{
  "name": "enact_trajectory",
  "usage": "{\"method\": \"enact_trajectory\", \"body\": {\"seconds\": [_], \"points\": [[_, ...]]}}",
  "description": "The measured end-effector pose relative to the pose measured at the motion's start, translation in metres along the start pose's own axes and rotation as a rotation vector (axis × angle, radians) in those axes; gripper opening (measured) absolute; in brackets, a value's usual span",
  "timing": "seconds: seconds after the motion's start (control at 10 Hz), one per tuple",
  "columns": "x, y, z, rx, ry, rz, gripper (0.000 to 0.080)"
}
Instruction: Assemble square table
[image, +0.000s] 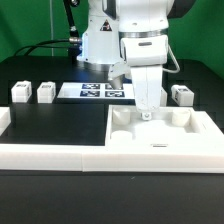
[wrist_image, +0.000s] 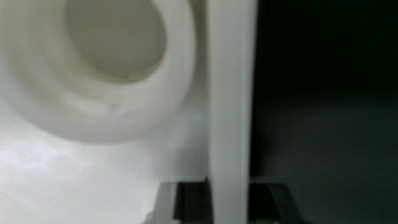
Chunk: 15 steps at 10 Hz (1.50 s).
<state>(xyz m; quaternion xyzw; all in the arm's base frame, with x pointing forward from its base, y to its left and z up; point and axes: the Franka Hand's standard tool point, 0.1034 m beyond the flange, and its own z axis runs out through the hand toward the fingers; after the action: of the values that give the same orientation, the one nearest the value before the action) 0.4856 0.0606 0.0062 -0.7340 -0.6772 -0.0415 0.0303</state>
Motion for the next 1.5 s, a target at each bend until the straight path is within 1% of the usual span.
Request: {"method": "enact_trajectory", "body": {"seconds": [0.2, 0.7, 0.8, 0.9, 1.0, 1.1, 1.2, 1.3, 1.5], "points": [[-0.0001, 0.0053, 0.0, -0.015, 0.003, 0.003, 0.0058], [-0.001, 0.0067, 0.0006, -0.014, 0.003, 0.021, 0.0063], [-0.0011, 0.0065, 0.0009, -0.013, 0.003, 0.022, 0.0259], [-0.0012, 0.0063, 0.0012, -0.013, 0.003, 0.022, 0.0259], [-0.0014, 0.0062, 0.0013, -0.012, 0.003, 0.022, 0.0441], [-0.0015, 0.0061, 0.0015, -0.012, 0.003, 0.023, 0.0581], [-0.0016, 0.0061, 0.0015, -0.012, 0.003, 0.023, 0.0581], [-0.0017, 0.0061, 0.0016, -0.012, 0.003, 0.023, 0.0635], [-0.0019, 0.0061, 0.0016, -0.012, 0.003, 0.023, 0.0647]]}}
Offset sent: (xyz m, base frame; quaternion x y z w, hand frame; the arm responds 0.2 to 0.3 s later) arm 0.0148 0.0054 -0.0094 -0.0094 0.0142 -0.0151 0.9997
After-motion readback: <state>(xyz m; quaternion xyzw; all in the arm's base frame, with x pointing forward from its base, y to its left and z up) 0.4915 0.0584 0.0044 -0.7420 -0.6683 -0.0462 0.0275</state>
